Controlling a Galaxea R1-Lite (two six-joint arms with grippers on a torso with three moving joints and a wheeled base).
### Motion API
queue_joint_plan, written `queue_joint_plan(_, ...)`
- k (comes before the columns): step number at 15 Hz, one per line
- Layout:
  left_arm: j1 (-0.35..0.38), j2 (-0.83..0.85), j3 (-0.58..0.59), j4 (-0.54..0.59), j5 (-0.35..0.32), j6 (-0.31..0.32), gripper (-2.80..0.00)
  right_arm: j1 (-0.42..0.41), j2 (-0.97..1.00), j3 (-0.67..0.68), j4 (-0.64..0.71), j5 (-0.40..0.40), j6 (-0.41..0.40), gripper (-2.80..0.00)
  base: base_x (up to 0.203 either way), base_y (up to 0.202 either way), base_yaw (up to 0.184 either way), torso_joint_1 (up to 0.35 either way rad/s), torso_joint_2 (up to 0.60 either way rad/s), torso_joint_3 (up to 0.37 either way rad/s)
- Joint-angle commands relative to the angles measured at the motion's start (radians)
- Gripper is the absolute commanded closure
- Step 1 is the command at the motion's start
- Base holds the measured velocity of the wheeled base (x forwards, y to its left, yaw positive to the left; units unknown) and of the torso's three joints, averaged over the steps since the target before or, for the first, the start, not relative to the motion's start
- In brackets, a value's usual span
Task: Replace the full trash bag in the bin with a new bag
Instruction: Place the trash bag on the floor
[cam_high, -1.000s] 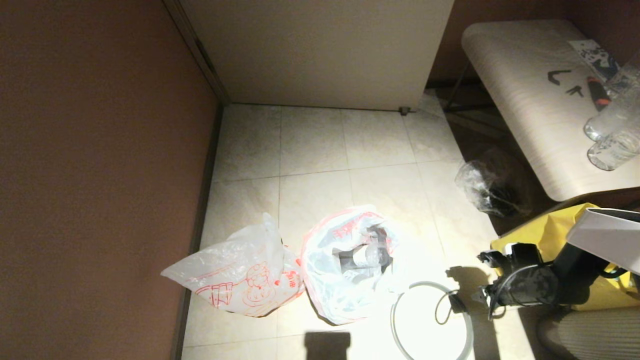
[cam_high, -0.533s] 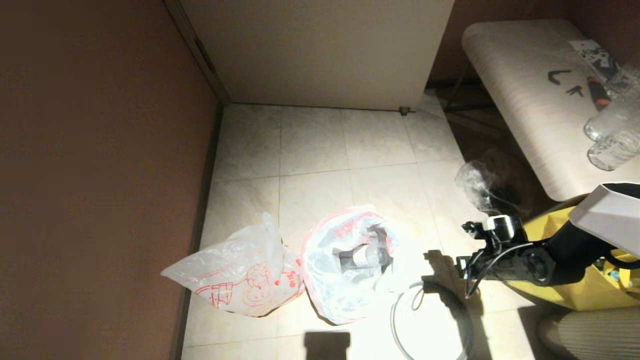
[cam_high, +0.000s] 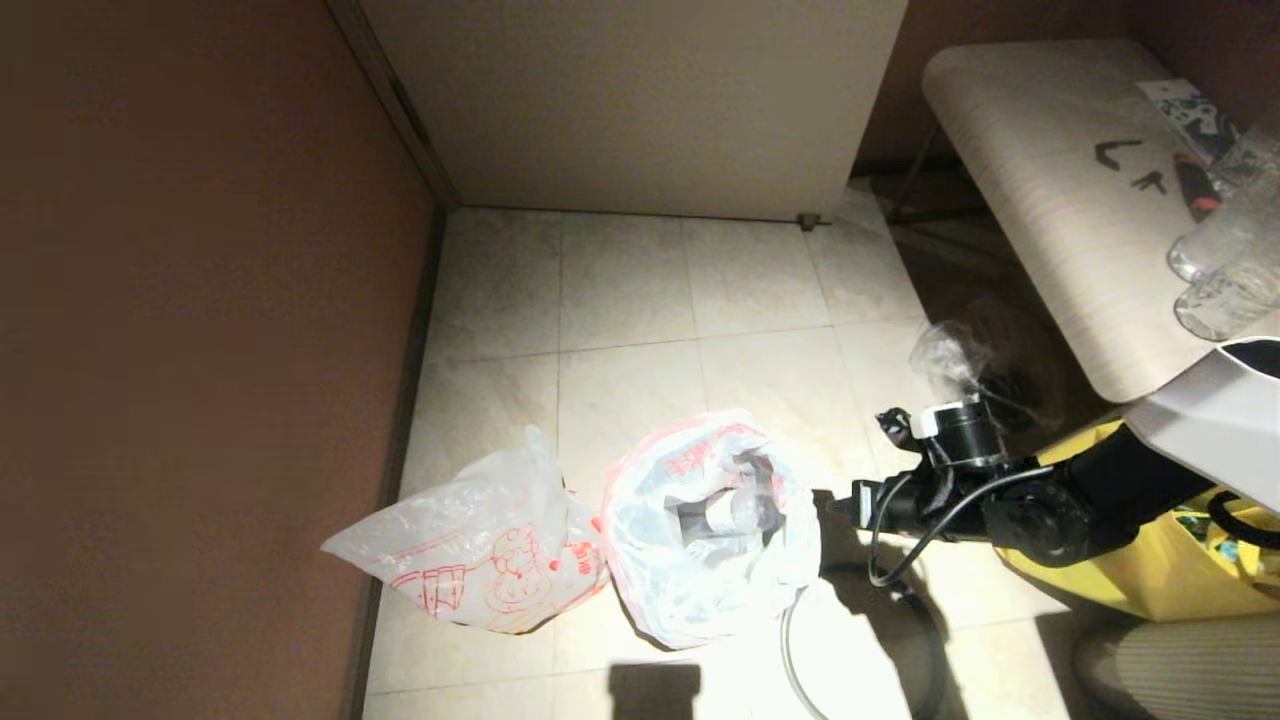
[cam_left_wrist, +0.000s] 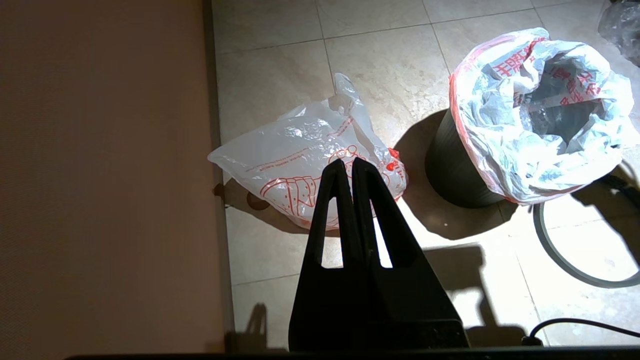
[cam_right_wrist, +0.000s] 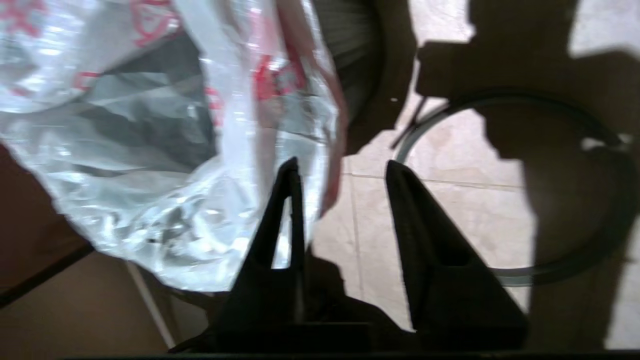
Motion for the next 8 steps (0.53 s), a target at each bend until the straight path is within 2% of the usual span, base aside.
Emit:
queue_joint_plan(1,0.001,0.0,0.003,0.0,0.0,0.0,0.0,0.01,-0.033,-0.005,-0.003,0.006,0.009,-2.8,0.0,0.0,0.0,0.0,0.0,0.0)
queue_joint_plan(8,0.0,0.0,0.003,-0.001,0.0,0.0,0.0,0.041,0.031,-0.023,-0.013,0.041,0.023,-2.8,0.0,0.0,0.0,0.0,0.0,0.0)
